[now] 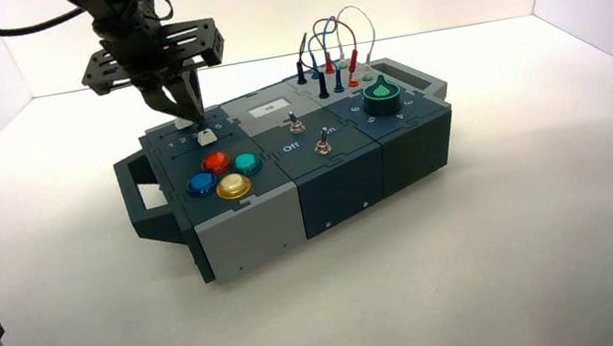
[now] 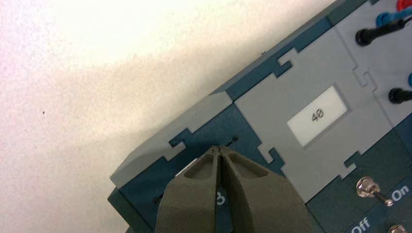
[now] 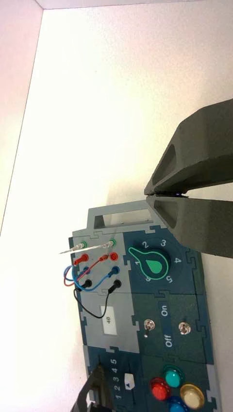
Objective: Move the top slider to position 1.
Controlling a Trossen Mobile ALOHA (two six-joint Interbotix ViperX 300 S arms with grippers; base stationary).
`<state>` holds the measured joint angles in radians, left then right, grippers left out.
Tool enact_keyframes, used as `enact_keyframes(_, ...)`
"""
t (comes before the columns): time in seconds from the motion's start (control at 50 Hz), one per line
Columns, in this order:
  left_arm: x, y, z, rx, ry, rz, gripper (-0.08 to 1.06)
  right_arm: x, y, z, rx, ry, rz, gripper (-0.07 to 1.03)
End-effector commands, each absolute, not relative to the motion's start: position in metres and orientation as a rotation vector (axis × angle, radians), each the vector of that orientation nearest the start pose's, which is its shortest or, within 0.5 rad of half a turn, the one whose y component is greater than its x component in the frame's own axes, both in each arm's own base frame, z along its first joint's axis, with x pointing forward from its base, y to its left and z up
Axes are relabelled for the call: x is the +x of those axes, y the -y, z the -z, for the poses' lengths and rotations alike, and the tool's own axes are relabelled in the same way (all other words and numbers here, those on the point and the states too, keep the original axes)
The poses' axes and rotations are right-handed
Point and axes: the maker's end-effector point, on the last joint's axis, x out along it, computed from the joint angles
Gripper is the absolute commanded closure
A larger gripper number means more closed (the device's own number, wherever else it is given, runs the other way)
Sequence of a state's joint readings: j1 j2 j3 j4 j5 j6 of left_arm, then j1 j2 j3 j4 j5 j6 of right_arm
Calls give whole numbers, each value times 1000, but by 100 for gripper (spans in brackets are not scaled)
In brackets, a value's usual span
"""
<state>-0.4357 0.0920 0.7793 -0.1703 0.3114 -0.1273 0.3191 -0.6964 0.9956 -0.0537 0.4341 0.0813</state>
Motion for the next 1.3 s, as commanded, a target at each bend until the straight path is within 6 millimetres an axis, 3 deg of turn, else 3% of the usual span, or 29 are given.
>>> enact_keyframes(0.02, 315, 153, -37, -33, -1185, 256, 101, 263, -82, -198, -85, -702, -270, 98)
enact_keyframes(1.3, 306, 126, -48, -63, -1168, 209, 101, 263, -83, -198, -77, -704, -270, 98)
